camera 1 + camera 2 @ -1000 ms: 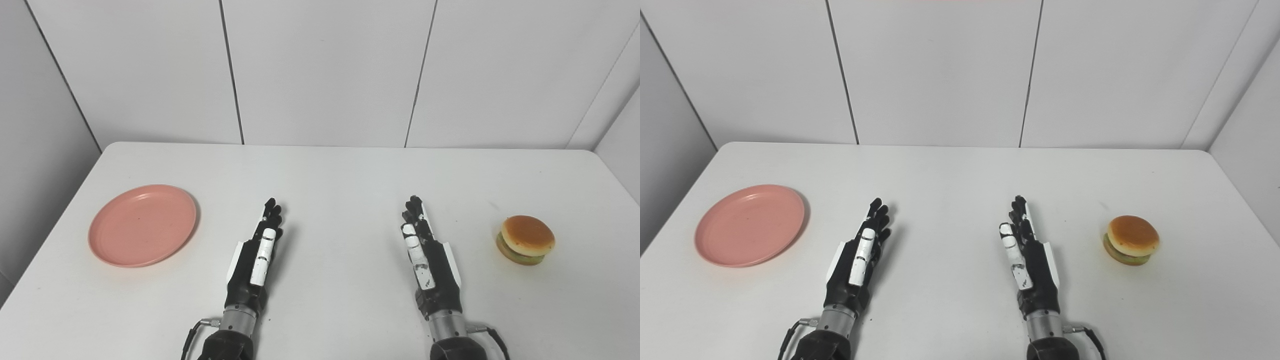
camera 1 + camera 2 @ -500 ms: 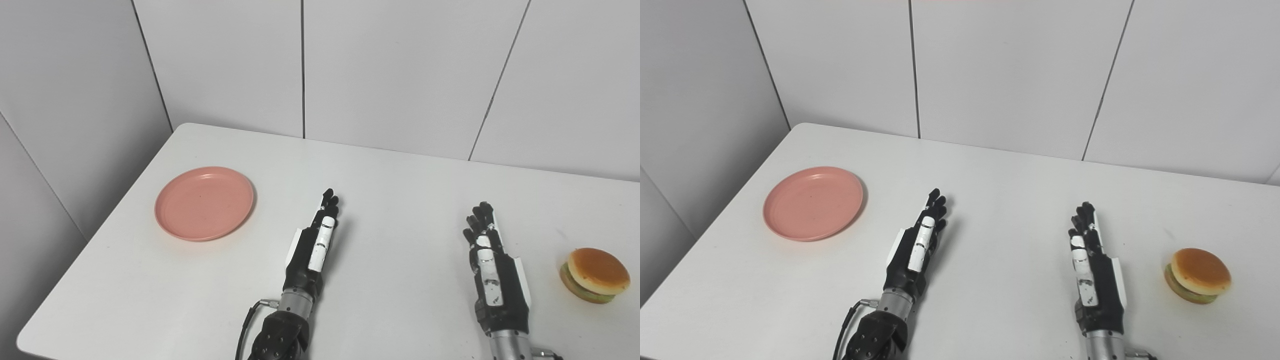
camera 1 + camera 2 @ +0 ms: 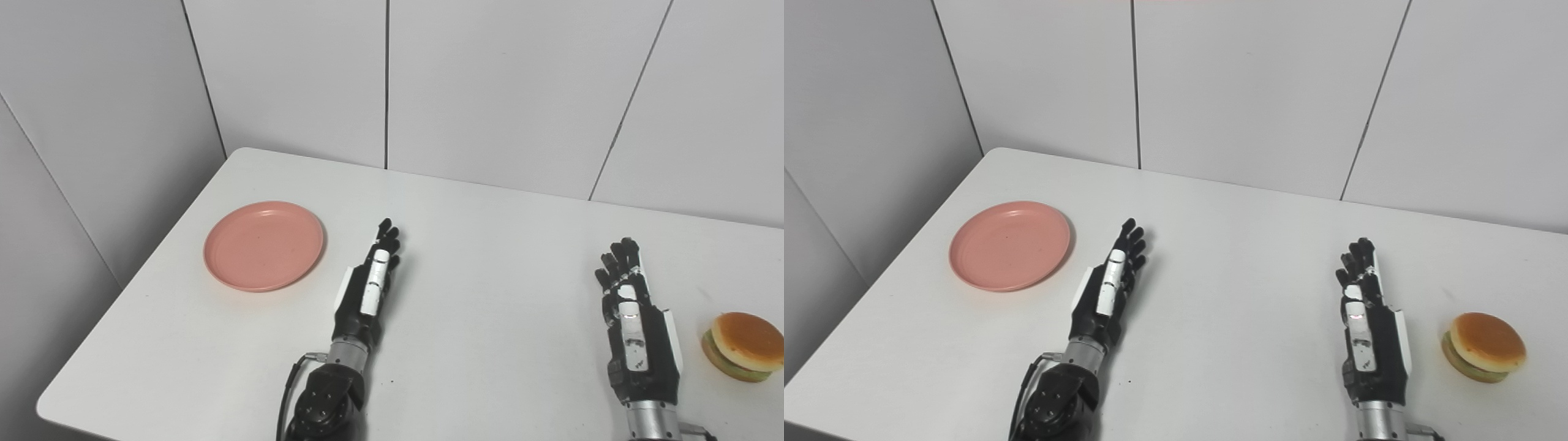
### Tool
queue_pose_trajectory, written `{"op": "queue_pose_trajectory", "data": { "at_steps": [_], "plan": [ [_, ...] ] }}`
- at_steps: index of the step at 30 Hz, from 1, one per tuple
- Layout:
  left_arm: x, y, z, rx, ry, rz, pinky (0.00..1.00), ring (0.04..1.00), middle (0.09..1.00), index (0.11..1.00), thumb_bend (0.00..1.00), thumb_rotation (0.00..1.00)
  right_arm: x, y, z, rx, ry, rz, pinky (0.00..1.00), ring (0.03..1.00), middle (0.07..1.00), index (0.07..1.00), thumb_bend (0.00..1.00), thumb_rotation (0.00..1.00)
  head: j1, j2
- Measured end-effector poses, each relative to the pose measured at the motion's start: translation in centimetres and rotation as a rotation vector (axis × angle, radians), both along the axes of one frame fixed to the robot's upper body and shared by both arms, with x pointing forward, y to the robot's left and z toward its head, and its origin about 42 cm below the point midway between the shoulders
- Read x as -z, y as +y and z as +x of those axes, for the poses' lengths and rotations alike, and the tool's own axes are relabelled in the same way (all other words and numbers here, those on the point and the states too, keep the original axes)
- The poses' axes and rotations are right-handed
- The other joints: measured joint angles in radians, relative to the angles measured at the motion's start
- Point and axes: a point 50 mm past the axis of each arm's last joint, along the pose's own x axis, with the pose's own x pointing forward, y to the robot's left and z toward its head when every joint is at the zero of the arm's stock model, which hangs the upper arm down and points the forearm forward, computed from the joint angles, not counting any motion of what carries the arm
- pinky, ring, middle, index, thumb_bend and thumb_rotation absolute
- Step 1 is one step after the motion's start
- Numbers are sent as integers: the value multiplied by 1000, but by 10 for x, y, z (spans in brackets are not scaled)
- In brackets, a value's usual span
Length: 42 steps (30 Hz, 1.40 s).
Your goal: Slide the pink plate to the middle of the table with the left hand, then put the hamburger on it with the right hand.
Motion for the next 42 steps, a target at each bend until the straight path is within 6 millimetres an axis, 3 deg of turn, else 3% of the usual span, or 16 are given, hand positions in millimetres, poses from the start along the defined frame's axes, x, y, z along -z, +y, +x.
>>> {"op": "queue_pose_trajectory", "data": {
  "at_steps": [9,17,21,27,35,42],
  "plan": [
    [-33,28,0,-135,-104,-24,879,866,856,840,664,1000,0,0,0,-3,-1,-1,1000,1000,1000,1000,572,806,11,-5],
    [-51,61,-2,-227,-174,-28,896,851,831,834,678,1000,0,0,0,-4,-1,-3,1000,1000,1000,1000,571,808,25,-18],
    [-56,83,-3,-282,-217,0,855,829,810,802,693,1000,0,0,0,-10,-2,-5,1000,1000,1000,1000,572,808,28,-29],
    [-50,111,-2,-404,-235,-2,831,780,761,754,704,1000,1,-2,1,-10,1,3,1000,1000,1000,1000,551,810,34,-52],
    [-48,146,-5,-512,-226,23,829,782,767,765,695,1000,1,-2,1,-10,1,8,1000,1000,1000,1000,553,800,54,-71],
    [-42,189,-11,-619,-212,16,847,786,770,776,741,1000,0,-2,0,-20,-3,7,1000,1000,1000,1000,548,810,58,-78]
  ]
}}
